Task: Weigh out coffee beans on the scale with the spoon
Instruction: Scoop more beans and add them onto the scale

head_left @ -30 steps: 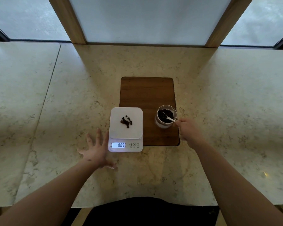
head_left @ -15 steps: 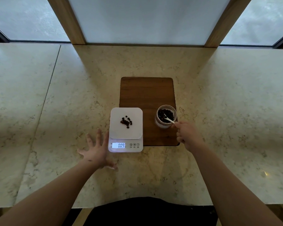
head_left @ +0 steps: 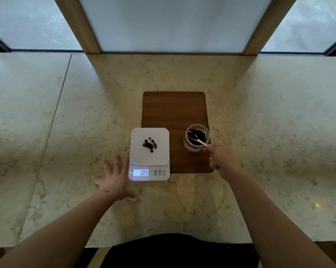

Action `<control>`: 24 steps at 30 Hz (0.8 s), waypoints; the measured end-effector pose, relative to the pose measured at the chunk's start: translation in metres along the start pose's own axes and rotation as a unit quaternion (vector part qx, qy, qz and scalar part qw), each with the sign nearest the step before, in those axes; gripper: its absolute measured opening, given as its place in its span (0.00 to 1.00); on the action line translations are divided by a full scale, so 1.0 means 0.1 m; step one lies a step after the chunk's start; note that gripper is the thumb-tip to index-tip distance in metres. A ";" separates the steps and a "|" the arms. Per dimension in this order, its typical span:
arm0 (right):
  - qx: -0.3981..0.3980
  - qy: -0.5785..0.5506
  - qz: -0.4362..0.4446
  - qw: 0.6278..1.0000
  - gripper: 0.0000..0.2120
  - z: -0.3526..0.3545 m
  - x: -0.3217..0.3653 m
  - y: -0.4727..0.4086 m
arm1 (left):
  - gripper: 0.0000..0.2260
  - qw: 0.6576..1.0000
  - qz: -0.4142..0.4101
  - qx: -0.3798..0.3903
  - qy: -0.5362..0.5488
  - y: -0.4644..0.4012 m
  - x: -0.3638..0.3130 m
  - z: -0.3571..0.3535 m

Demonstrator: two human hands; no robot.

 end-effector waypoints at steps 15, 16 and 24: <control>0.005 0.013 0.024 1.000 0.11 0.03 0.12 0.05 | 0.74 1.000 0.006 0.001 0.001 0.00 0.01 0.01; 0.003 0.018 0.028 0.999 0.11 0.03 0.14 0.07 | 0.74 1.000 0.007 0.002 0.001 0.00 0.01 0.01; 0.000 0.019 0.045 0.999 0.12 -0.01 0.26 0.18 | 0.74 1.000 -0.001 0.003 0.009 -0.01 0.00 -0.02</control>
Point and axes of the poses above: each hand's wrist, its own y-axis away from the middle knuckle, its own z-axis out of the back of the hand, x = y × z, the point moved 10 cm from there along -y, towards the middle knuckle, and after that the axes turned 7 degrees about -y, right-handed, at the moved point
